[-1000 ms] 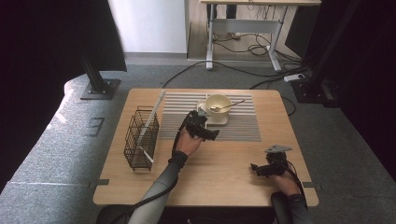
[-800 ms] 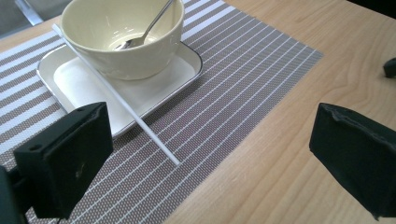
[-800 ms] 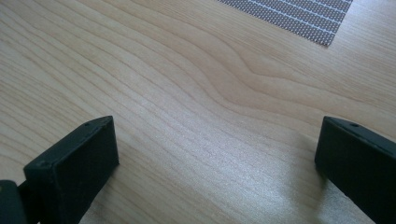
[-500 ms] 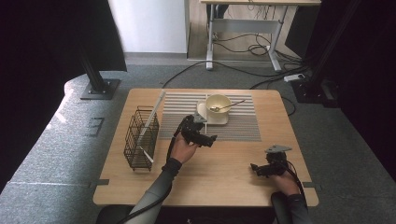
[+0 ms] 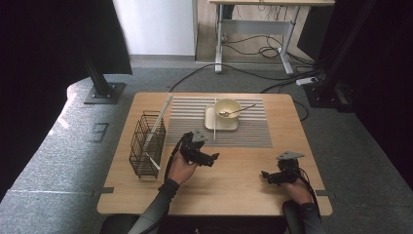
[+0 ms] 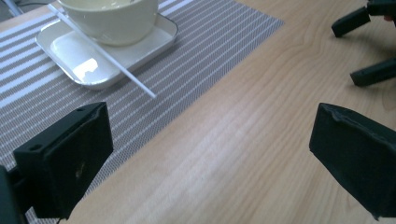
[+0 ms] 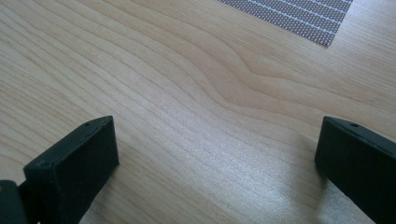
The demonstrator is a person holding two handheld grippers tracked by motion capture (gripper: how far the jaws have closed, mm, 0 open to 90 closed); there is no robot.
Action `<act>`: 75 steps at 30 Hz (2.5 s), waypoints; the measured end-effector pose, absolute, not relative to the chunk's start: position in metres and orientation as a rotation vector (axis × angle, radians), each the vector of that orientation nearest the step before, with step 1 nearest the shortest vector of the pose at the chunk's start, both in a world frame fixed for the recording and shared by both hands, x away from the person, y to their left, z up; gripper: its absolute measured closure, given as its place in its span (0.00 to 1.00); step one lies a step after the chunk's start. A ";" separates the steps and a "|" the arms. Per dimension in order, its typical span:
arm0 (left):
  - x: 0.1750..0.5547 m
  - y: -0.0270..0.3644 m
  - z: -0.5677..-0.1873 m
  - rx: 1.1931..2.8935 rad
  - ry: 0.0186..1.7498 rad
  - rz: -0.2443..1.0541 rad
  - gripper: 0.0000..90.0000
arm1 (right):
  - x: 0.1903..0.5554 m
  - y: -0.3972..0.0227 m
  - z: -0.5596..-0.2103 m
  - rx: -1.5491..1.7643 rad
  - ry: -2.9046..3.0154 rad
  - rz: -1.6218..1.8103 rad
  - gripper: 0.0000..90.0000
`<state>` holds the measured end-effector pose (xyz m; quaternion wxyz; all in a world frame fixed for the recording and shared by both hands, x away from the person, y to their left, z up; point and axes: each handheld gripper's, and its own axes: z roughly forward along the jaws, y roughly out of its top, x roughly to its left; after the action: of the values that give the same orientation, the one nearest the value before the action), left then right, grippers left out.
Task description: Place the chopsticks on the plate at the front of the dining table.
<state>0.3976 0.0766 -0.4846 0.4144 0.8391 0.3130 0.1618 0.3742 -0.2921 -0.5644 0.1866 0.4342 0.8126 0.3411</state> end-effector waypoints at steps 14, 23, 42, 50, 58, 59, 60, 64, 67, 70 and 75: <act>0.368 0.099 -0.516 2.109 0.816 0.387 0.00 | 0.374 -0.291 -0.564 1.237 2.279 0.957 0.00; 0.355 0.112 -0.533 2.145 0.844 0.387 0.00 | 0.374 -0.290 -0.564 1.239 2.273 0.955 0.00; 0.345 0.121 -0.559 2.267 0.907 0.336 0.00 | 0.374 -0.290 -0.564 1.248 2.269 0.953 0.00; 0.345 0.121 -0.559 2.268 0.910 0.334 0.00 | 0.374 -0.289 -0.564 1.251 2.265 0.948 0.00; 0.344 0.120 -0.559 2.263 0.919 0.339 0.00 | 0.372 -0.284 -0.555 1.226 2.258 0.946 0.00; 0.344 0.120 -0.559 2.263 0.919 0.338 0.00 | 0.372 -0.283 -0.553 1.220 2.258 0.955 0.00; 0.344 0.120 -0.559 2.263 0.919 0.339 0.00 | 0.372 -0.283 -0.552 1.215 2.256 0.968 0.00; 0.344 0.120 -0.560 2.262 0.920 0.338 0.00 | 0.369 -0.277 -0.543 1.180 2.272 1.017 0.00; 0.344 0.120 -0.560 2.261 0.920 0.338 0.00 | 0.368 -0.272 -0.537 1.155 2.291 1.036 0.00; 0.344 0.120 -0.560 2.261 0.921 0.338 0.00 | 0.367 -0.268 -0.529 1.129 2.311 1.055 0.00; 0.344 0.120 -0.560 2.262 0.920 0.339 0.00 | 0.365 -0.259 -0.513 1.088 2.336 1.073 0.00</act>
<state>0.3443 0.1203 -0.5595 0.3316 0.8656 0.3521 0.1296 0.3645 -0.2589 -0.5129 0.1740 0.3838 0.8240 0.3786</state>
